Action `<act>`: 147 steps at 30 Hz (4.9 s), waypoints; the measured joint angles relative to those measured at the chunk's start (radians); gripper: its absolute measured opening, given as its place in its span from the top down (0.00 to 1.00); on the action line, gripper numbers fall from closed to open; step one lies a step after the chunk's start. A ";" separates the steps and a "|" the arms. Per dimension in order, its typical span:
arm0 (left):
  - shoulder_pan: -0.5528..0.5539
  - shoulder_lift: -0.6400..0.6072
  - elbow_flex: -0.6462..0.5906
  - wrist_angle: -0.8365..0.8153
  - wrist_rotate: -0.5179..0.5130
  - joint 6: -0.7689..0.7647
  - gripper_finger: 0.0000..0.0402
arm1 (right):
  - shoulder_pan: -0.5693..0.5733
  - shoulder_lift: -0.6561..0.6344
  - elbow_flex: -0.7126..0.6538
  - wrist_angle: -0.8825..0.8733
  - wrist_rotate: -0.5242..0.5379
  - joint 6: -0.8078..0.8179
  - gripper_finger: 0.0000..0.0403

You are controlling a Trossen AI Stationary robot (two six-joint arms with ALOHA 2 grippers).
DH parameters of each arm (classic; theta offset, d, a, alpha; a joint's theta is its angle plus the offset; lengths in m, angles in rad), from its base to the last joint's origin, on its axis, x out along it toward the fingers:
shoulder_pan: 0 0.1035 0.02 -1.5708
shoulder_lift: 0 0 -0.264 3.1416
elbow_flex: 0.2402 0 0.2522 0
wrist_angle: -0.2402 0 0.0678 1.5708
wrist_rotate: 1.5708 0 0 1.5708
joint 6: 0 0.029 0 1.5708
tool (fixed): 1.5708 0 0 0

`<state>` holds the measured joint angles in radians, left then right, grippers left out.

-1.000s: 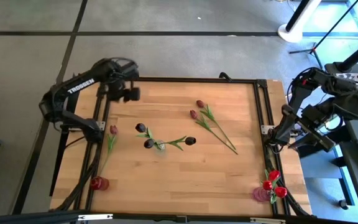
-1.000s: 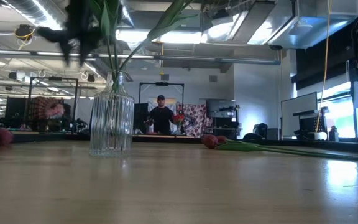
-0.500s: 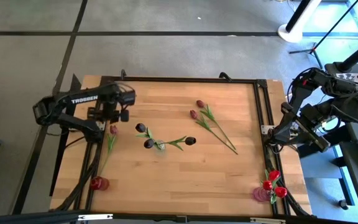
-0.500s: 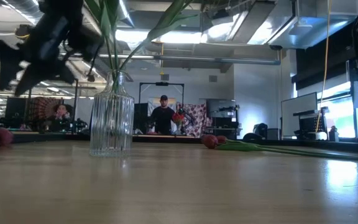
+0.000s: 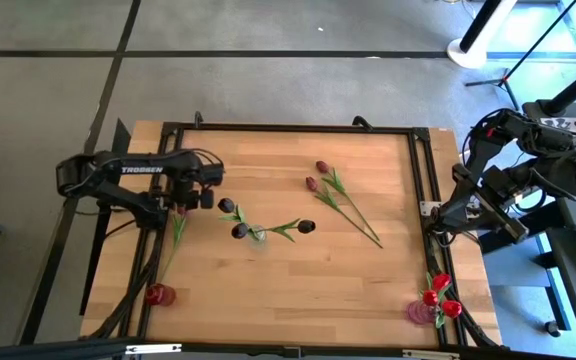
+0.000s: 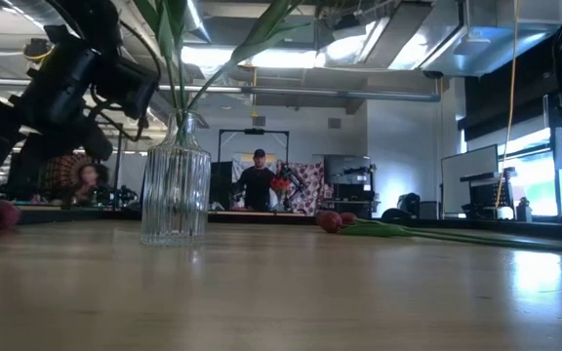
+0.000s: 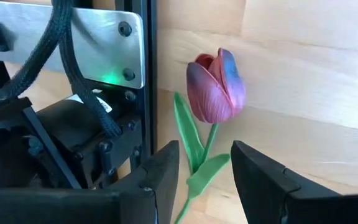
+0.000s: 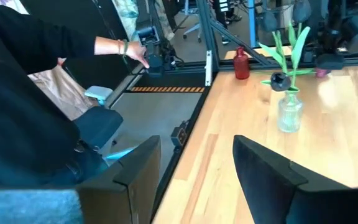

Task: Sort flowers into vase by color
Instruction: Put the pink flower into the red transparent vase

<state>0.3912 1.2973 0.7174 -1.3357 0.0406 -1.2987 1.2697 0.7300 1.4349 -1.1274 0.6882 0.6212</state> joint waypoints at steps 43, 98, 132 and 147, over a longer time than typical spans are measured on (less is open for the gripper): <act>-0.185 0.299 -0.032 0.245 -0.053 -0.105 0.98 | 0.000 0.090 0.000 0.004 -0.046 0.187 0.50; -0.668 -0.256 1.039 0.332 -0.506 0.936 1.00 | 0.000 0.072 0.000 0.034 0.184 0.055 0.50; -0.668 -0.623 0.556 0.634 -0.246 0.964 1.00 | -0.001 -0.050 0.001 0.077 0.544 0.095 0.50; -0.668 -0.785 0.162 0.962 -0.198 1.013 1.00 | 0.000 -0.139 0.000 0.084 0.796 -0.053 0.50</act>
<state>-0.2771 0.5127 0.8797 -0.3740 -0.1575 -0.2854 1.2694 0.5911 1.4353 -1.0439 1.4837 0.5678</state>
